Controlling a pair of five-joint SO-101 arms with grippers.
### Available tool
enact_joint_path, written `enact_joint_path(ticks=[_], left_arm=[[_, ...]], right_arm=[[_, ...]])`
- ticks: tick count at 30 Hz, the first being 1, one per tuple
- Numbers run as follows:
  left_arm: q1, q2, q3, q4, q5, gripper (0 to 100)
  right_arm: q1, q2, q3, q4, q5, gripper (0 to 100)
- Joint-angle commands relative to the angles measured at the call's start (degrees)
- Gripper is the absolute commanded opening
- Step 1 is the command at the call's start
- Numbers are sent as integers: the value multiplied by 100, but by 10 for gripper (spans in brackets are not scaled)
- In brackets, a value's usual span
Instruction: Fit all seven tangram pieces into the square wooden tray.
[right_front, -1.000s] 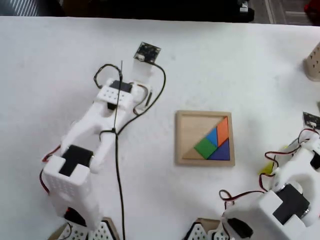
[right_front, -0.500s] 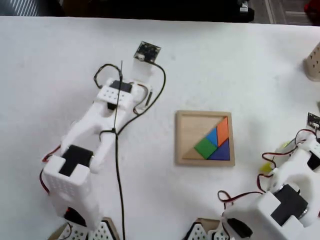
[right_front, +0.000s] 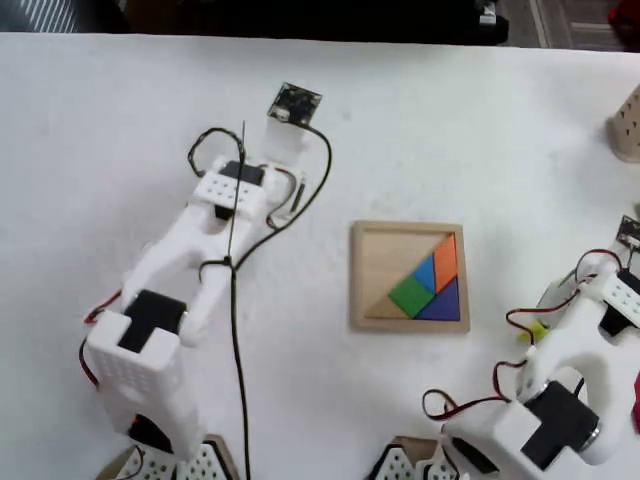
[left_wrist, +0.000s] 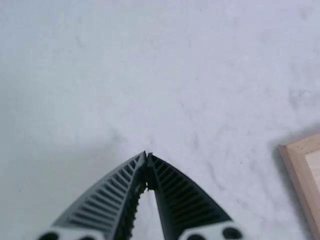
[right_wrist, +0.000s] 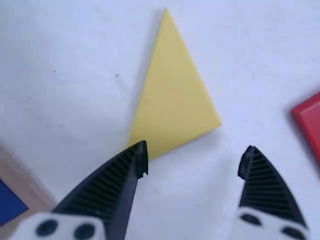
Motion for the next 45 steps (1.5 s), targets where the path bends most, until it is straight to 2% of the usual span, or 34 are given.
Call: enact_joint_path(ticks=[1,11,17,24,27,32,39,45], left_arm=[[-57,-57,-18,-149,-167,24],[-57,-57,-35,-149,-167,24],[-57,-57,-35,-149,-167,24],[-57,-57,-26,-149,-167,24],[-57,-57,-26,-149,-167,24],[-57,-57,-26,-158,-167,24],[-57,-57,-35,-158,-176,24],[-57,-57,-35,-158,-176,24]], right_arm=[[-101,242,-26,-585,-123,294],[-251,1209,-264,-980,-70,294],[-163,2519,-633,-1393,202,294],[-13,4110,-1925,-980,211,292],[40,4488,-2286,-822,211,232],[92,4602,-2479,-646,202,68],[224,4347,-2462,-629,211,53],[224,3688,-2479,92,211,53]])
